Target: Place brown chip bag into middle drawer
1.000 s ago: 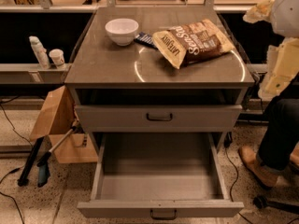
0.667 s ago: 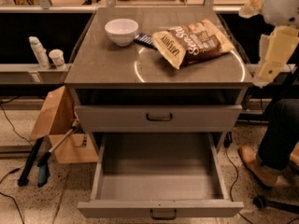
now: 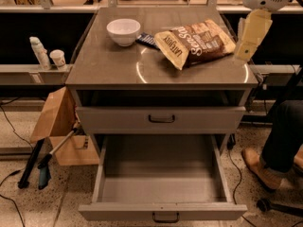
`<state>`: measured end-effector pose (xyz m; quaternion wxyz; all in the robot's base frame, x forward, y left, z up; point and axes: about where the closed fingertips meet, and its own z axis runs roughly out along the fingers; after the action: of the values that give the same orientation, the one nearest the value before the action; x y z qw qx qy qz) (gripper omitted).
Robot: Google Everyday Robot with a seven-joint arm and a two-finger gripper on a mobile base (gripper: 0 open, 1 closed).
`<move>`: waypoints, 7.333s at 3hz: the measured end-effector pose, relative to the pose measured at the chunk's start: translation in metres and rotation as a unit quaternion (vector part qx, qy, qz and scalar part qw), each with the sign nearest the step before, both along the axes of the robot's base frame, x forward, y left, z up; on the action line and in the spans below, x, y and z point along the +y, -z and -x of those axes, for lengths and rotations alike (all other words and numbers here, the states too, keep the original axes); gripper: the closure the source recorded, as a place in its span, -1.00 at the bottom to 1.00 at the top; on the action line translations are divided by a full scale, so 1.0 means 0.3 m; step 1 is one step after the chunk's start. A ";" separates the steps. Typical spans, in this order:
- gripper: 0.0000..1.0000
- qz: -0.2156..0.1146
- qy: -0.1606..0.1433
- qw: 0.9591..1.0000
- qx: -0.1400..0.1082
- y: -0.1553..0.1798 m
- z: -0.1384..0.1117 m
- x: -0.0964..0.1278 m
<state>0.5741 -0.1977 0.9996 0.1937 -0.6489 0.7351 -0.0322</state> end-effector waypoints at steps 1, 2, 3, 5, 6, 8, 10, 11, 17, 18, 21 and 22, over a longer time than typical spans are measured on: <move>-1.00 -0.005 -0.002 1.000 -0.003 0.007 -0.023 0.008; -1.00 -0.008 -0.026 1.000 0.000 0.026 -0.087 0.022; -1.00 -0.008 -0.033 0.999 -0.007 0.032 -0.157 0.027; -1.00 -0.009 -0.018 1.000 -0.017 0.048 -0.253 0.021; -1.00 -0.014 -0.020 1.000 -0.014 0.062 -0.277 0.036; -1.00 -0.021 -0.049 0.999 0.012 0.155 -0.329 0.107; -1.00 -0.031 -0.060 0.997 0.048 0.241 -0.345 0.155; -1.00 -0.036 -0.050 0.997 0.036 0.262 -0.386 0.159; -0.56 -0.059 -0.059 0.995 0.062 0.454 -0.524 0.238; -0.06 -0.059 -0.059 0.995 0.062 0.454 -0.524 0.238; 1.00 -0.059 -0.059 0.995 0.062 0.454 -0.524 0.238; 1.00 -0.077 -0.067 0.994 0.050 0.438 -0.532 0.246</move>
Offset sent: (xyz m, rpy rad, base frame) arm 0.0290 0.0033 -0.0088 0.0139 0.0414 0.0997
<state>0.7336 -0.1238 0.8681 0.2077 -0.6810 0.6988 0.0696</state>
